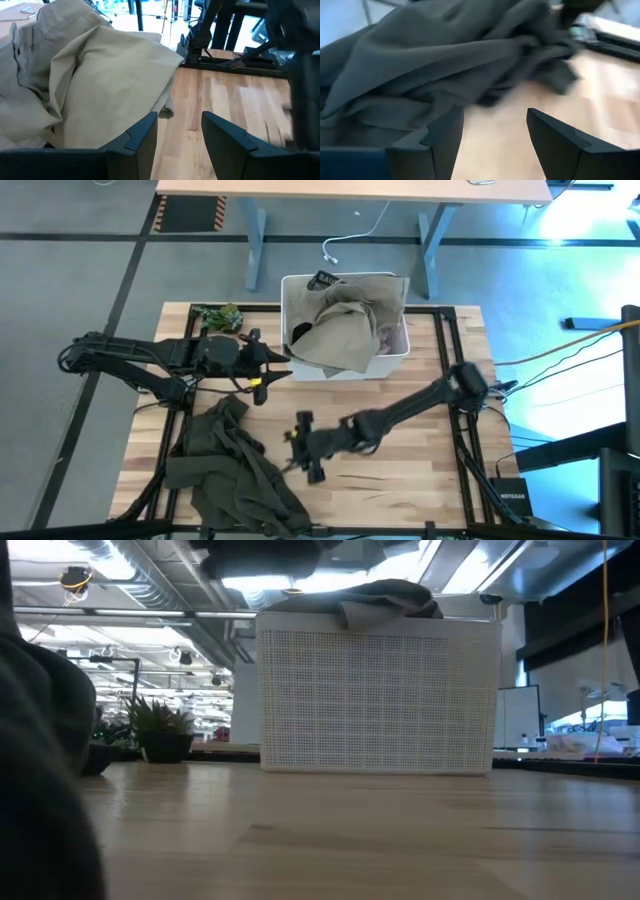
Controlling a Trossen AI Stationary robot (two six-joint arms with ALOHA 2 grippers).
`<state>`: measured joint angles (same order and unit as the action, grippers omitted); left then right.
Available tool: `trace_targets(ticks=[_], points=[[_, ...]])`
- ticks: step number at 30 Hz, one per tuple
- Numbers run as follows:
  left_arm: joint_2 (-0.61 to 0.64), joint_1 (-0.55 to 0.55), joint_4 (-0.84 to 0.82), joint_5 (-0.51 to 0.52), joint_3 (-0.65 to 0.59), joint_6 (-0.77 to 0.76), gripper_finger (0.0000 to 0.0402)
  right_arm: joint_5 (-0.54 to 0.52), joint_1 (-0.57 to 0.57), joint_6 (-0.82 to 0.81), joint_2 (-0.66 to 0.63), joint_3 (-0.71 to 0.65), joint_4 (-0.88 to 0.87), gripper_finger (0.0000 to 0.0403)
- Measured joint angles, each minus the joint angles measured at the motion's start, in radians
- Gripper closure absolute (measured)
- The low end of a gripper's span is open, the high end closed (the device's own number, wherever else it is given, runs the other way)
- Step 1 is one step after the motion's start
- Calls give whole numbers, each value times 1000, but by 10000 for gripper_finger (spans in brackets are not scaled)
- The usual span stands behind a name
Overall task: Sort clothes
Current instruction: Put the black sweater into the white laundry bin
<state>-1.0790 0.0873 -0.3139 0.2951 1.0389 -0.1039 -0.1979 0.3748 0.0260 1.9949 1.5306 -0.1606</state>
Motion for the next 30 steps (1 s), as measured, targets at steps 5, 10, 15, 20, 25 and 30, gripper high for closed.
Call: trace_targets(ticks=[5,10,15,20,25,30], points=[[0,1,-1,0,0,-29,253,13,34,-1,148,109,6,158],[0,18,3,0,0,-48,253,19,38,-66,244,213,4,159],[-1,29,0,-2,0,-160,253,17,37,-187,262,268,-13,159],[-3,29,-22,-1,0,-147,253,35,37,-323,262,286,-17,160],[-3,29,-71,-1,0,-130,253,156,48,-498,262,286,-22,160],[-3,29,-104,-1,0,-155,253,176,90,-603,279,287,81,160]])
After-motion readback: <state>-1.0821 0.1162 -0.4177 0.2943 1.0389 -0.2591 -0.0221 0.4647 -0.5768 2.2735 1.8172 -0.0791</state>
